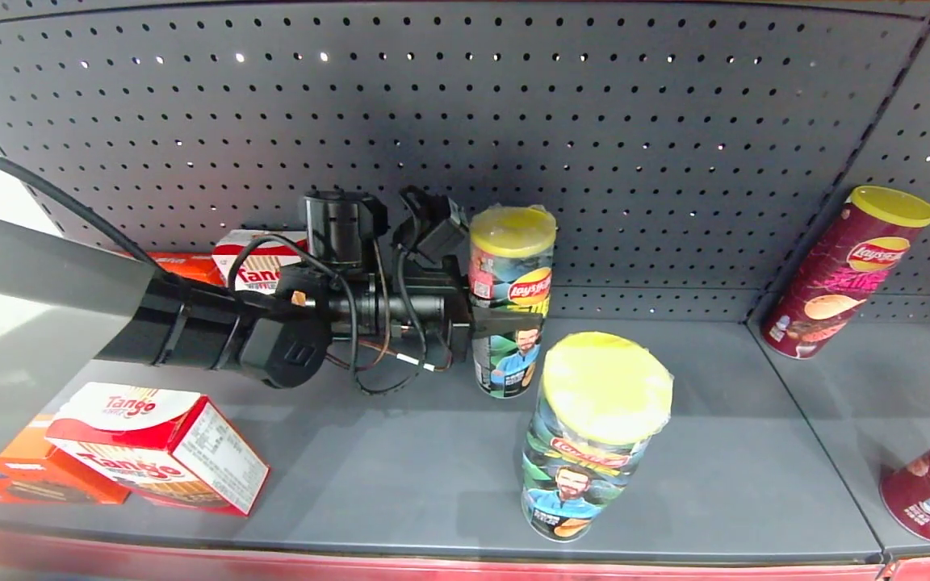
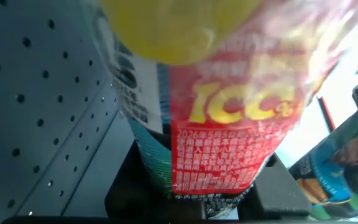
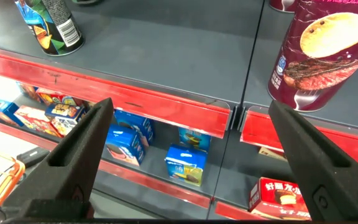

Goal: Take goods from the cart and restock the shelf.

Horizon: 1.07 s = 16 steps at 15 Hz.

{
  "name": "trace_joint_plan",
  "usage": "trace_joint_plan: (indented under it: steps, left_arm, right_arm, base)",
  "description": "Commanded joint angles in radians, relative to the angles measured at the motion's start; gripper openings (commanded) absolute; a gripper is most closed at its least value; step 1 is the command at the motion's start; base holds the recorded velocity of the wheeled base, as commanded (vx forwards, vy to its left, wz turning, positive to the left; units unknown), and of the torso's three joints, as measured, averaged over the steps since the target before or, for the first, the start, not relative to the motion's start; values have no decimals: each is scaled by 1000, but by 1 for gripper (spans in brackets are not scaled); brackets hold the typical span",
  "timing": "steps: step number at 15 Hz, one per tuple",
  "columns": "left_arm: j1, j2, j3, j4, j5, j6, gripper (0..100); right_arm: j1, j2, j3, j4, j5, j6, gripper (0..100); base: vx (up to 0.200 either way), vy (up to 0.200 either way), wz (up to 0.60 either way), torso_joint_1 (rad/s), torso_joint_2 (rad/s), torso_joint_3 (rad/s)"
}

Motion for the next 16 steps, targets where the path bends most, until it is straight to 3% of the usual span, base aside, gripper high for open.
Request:
trace_joint_plan:
  steps: [1, 7, 10, 11, 12, 14, 16]
  left_arm:
    - [-1, 8, 4, 5, 2, 21, 100]
    - [8, -44, 62, 26, 28, 21, 100]
    - [13, -113, 90, 117, 41, 31, 100]
    - [11, -130, 88, 149, 140, 41, 100]
    - [7, -145, 91, 166, 201, 42, 100]
    - [2, -165, 91, 192, 259, 42, 100]
    - [8, -174, 94, 201, 270, 57, 100]
  right_arm:
    - [1, 1, 0, 0, 0, 0, 100]
    - [0, 1, 0, 0, 0, 0, 100]
    - [0, 1, 0, 0, 0, 0, 100]
    - [0, 1, 0, 0, 0, 0, 100]
    - [0, 1, 0, 0, 0, 0, 100]
    - [0, 1, 0, 0, 0, 0, 100]
    - [0, 1, 0, 0, 0, 0, 100]
  base:
    - [0, 0, 0, 0, 0, 0]
    - [0, 0, 0, 0, 0, 0]
    - [0, 0, 0, 0, 0, 0]
    - [0, 0, 0, 0, 0, 0]
    - [0, 0, 0, 0, 0, 0]
    - [0, 0, 0, 0, 0, 0]
    - [0, 0, 0, 0, 0, 0]
